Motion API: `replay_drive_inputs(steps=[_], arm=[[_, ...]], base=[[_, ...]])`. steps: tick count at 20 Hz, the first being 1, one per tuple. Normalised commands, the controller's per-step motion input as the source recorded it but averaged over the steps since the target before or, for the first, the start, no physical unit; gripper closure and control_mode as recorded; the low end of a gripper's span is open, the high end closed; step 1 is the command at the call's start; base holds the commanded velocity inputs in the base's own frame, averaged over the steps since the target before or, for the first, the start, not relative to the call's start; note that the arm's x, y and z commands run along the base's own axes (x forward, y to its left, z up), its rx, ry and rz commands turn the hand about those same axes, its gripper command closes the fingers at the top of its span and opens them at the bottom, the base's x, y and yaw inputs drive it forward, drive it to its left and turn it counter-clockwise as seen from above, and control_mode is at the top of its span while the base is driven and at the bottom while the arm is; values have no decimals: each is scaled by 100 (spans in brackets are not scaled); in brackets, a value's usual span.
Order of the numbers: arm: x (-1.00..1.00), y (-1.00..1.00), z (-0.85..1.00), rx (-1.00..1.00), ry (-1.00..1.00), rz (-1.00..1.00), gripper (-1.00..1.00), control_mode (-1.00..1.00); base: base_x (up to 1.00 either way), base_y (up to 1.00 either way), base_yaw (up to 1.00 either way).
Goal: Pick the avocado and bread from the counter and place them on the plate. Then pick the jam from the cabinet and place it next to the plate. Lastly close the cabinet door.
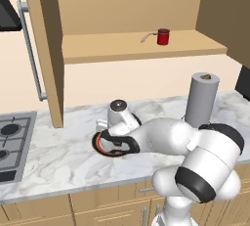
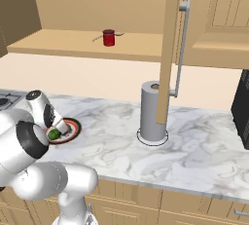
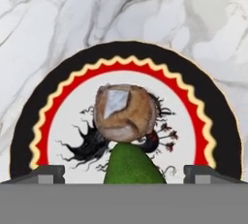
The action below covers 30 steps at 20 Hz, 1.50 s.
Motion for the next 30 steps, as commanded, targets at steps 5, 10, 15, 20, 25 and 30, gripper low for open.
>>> replay_drive_inputs(steps=[5, 10, 15, 20, 25, 30], arm=[[-11, -1, 40, -1, -10, 0, -100, -100], [-26, -10, 46, 0, -13, 0, -100, -100], [-44, -21, 46, 0, -15, 0, -100, -100], [-50, -29, 48, -2, -19, 0, -100, -100], [-55, -34, 42, -7, -20, 0, -100, -100], [-56, -39, 43, -7, -26, 0, -100, -100]], base=[[0, 0, 0], [0, 0, 0], [0, 0, 0], [0, 0, 0], [0, 0, 0], [0, 0, 0]])
